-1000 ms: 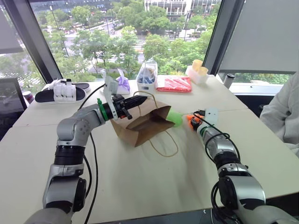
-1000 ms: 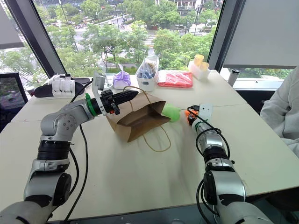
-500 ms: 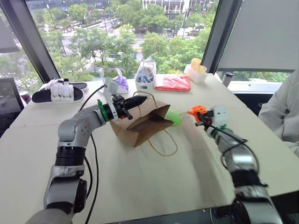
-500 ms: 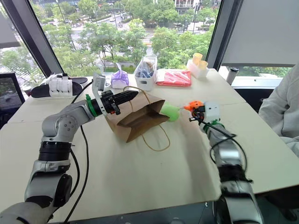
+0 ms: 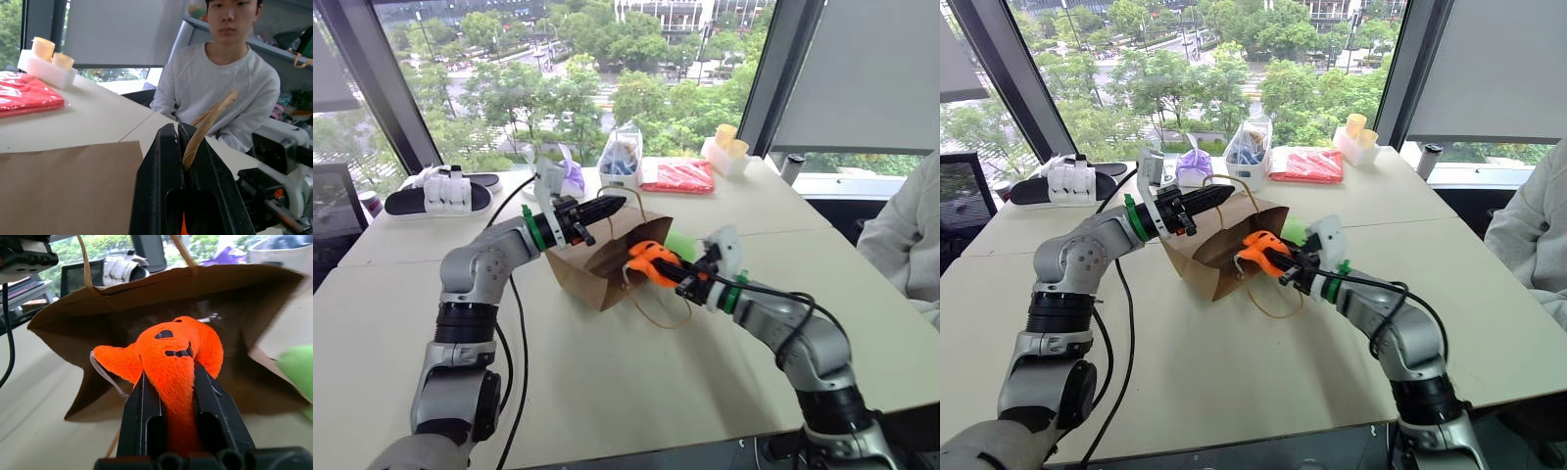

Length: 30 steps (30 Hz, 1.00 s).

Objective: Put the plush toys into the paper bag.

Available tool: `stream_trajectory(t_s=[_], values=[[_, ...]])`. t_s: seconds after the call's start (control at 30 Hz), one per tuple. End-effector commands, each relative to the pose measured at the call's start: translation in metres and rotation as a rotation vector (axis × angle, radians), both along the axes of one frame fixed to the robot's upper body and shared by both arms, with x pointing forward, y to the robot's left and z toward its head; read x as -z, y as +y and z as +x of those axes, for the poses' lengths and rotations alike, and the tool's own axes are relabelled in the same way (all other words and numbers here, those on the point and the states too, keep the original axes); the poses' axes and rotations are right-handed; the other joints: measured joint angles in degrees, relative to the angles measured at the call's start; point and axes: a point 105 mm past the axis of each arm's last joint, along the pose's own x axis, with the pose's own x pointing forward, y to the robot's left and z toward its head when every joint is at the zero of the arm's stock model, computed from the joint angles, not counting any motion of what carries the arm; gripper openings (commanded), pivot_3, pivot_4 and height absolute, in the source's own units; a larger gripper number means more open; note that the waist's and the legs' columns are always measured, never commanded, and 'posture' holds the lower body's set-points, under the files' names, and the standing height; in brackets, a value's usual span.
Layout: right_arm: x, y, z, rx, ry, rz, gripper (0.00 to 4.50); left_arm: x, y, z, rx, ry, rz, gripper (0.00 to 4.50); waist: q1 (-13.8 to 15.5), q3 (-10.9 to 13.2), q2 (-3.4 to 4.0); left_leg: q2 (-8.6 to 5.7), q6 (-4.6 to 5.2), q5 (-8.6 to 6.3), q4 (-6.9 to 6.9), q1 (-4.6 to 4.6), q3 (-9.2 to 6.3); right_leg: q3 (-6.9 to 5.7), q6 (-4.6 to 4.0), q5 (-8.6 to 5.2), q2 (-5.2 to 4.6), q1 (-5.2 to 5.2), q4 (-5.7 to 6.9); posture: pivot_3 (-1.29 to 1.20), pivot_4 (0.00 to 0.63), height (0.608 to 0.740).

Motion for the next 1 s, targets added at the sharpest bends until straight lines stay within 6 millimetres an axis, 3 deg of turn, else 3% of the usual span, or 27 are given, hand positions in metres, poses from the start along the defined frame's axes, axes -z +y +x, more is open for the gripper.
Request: stream_trajectory(t_s=[0.03,0.3,0.6,0.77,0.93,1.0], values=[[0.005,0.01,0.024,0.038,-0.029,-0.065,0.0,-0.024,0.001,-0.008,0.017,-0.061,-0.05,0.0,0.1,-0.01,-0.01,-0.01,0.0,0.0,0.01,-0.01,-0.02,0.0,0.0,0.0,-0.01,0.0,0.0,0.0,0.15,0.74],[-0.005,0.04,0.054,0.031,-0.082,-0.126,0.0,-0.025,0.003,-0.013,0.024,-0.039,-0.073,0.0,-0.27,0.0,-0.01,-0.02,0.0,0.0,0.0,-0.06,-0.02,0.01,0.0,0.01,-0.01,-0.09,0.05,0.0,0.15,0.74],[-0.008,0.035,0.046,0.007,-0.122,-0.13,4.34,-0.017,0.01,-0.009,0.006,-0.019,-0.075,0.0,-0.26,0.0,-0.01,-0.03,-0.01,0.0,-0.02,-0.07,-0.04,0.01,0.0,0.01,-0.01,-0.1,0.04,0.0,0.15,0.74],[-0.028,0.015,0.026,0.0,-0.195,-0.046,4.44,-0.014,0.013,-0.006,-0.005,-0.012,-0.066,0.0,-0.04,0.0,-0.01,-0.03,-0.01,0.0,0.0,-0.11,-0.04,0.01,0.0,0.01,-0.01,-0.11,0.03,0.0,0.15,0.74],[-0.059,-0.028,0.003,0.015,-0.165,0.24,4.44,-0.011,0.017,-0.002,-0.028,-0.004,-0.046,0.0,0.08,0.0,-0.01,-0.04,-0.01,0.0,0.01,-0.14,-0.07,0.01,0.01,0.02,0.0,-0.09,-0.02,0.0,0.15,0.74],[-0.062,-0.053,0.011,0.116,-0.148,0.291,4.44,-0.011,0.018,-0.001,-0.029,-0.006,-0.043,0.0,0.08,0.0,-0.01,-0.03,0.0,-0.01,0.01,-0.14,-0.07,0.02,0.01,0.02,0.0,-0.08,-0.05,0.0,0.15,0.74]])
